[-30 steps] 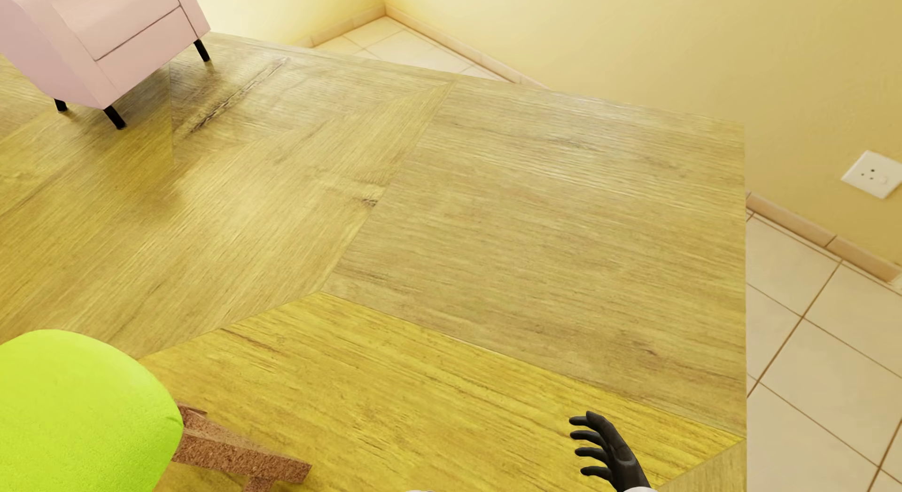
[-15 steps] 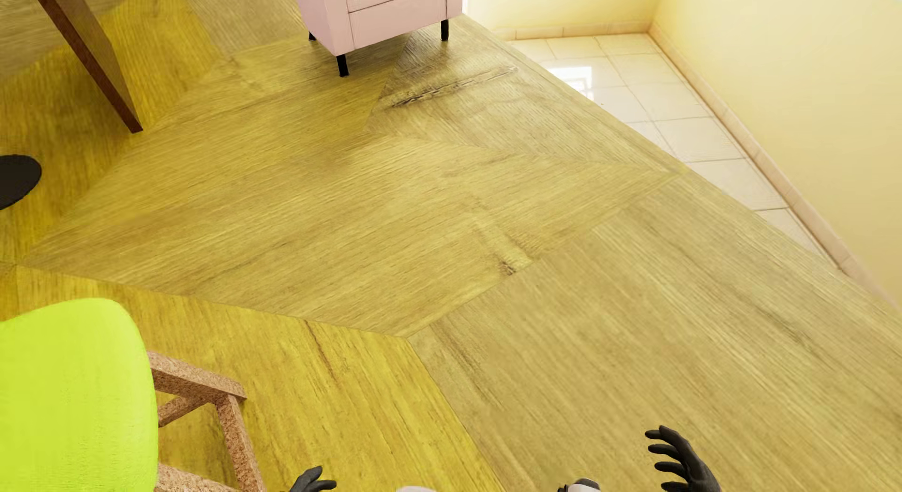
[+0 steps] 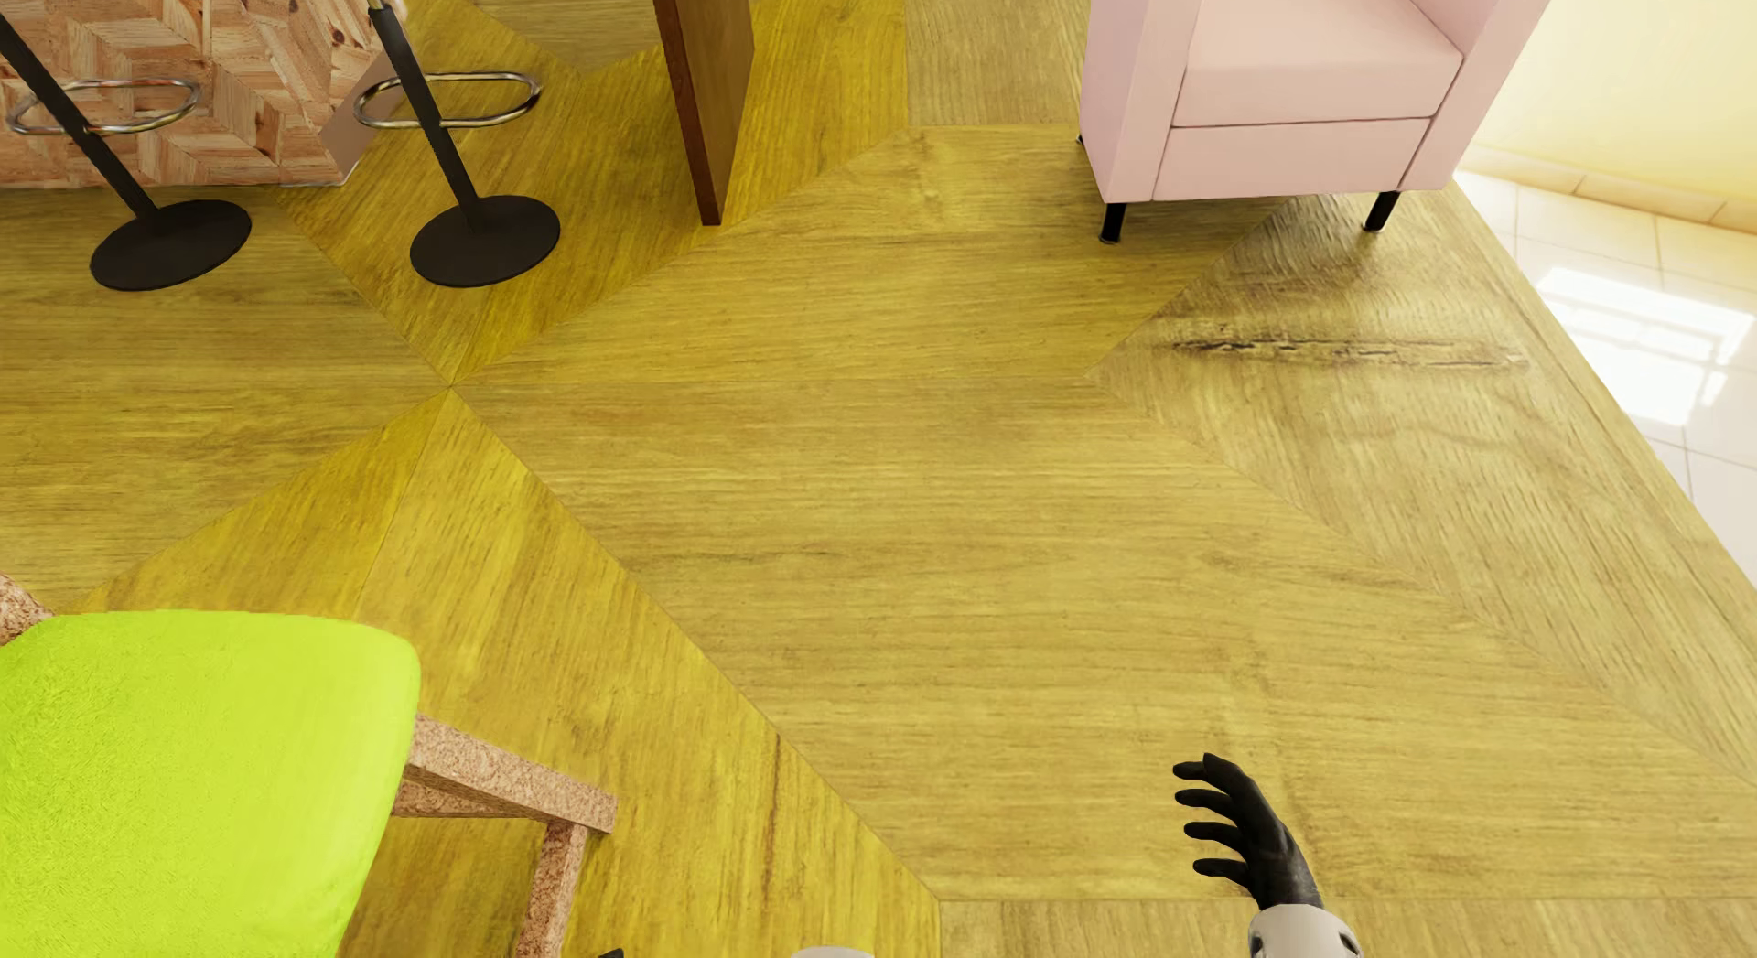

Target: Go around the lime stool

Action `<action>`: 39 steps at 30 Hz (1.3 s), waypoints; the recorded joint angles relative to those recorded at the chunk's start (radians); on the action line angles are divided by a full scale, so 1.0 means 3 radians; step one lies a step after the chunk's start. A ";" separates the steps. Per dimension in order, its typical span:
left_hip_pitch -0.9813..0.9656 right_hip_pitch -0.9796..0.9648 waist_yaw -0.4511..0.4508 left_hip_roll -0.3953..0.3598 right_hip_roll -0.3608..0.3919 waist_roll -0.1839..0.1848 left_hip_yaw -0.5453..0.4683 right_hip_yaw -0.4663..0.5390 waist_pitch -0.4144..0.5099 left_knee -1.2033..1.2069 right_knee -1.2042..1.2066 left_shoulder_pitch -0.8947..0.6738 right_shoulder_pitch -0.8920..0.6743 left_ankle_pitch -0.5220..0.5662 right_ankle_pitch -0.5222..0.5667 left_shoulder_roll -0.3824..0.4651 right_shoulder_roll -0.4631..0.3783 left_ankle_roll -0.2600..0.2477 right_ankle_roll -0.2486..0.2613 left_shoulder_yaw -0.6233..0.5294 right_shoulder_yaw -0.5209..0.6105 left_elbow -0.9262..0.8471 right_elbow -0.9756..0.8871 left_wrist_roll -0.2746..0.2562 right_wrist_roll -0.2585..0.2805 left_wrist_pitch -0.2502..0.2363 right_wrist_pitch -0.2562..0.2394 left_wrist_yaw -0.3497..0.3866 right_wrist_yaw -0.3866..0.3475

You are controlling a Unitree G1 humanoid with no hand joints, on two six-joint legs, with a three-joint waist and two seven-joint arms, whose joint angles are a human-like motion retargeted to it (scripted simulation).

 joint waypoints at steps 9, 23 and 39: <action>0.0130 -0.0871 -0.0199 -0.0194 0.0126 -0.0174 -0.0318 0.0278 0.0146 0.0709 0.0546 -0.0355 0.0261 0.0363 0.0178 -0.0019 -0.0216 0.0200 -0.0141 -0.0060 -0.0199 0.0293 0.0315 0.0027 -0.0054 0.0016 -0.0201 0.0486 0.0078; -0.0023 -0.0658 -0.0222 -0.0091 0.0207 -0.0206 -0.0096 -0.0026 0.0228 0.0576 0.0387 -0.0431 0.0177 0.0201 0.0218 0.0047 -0.0175 -0.0126 -0.0318 -0.0031 -0.0253 0.0169 0.0259 0.0086 -0.0031 -0.0189 -0.0179 0.0153 -0.0006; -0.0060 -0.0407 -0.0070 -0.0145 0.0261 0.0083 -0.0111 0.0399 0.0057 -0.0579 0.1526 0.0192 -0.0462 -0.0132 0.0628 0.0172 0.0335 0.0047 0.0013 -0.0334 0.0144 0.0518 0.0179 0.0026 0.0076 -0.0134 -0.0448 0.0400 0.0006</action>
